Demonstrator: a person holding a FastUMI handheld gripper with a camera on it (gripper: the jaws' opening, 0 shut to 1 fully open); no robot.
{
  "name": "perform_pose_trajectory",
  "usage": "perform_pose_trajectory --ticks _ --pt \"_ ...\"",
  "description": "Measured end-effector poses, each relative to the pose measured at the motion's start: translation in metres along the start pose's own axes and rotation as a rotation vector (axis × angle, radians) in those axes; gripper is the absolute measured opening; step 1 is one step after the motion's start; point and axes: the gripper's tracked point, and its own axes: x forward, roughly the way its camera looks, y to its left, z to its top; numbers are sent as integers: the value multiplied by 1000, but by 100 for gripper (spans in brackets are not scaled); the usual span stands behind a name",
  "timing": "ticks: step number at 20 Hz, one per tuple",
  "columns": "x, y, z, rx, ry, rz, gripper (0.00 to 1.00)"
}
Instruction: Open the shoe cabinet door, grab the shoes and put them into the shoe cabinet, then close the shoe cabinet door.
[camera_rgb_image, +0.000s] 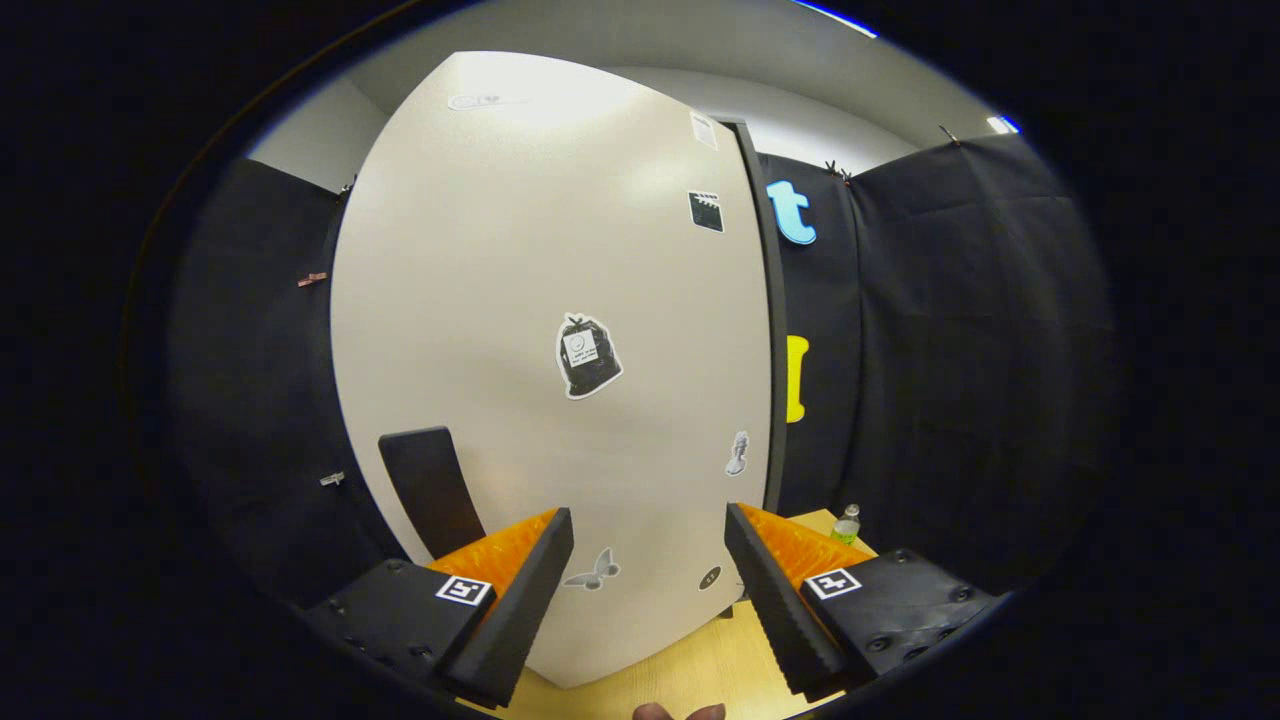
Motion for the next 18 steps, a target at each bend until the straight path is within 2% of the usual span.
perform_pose_trajectory --ticks 6,18 --pt "6 10 5 17 -2 31 98" --pt "7 -2 2 4 1 27 98"
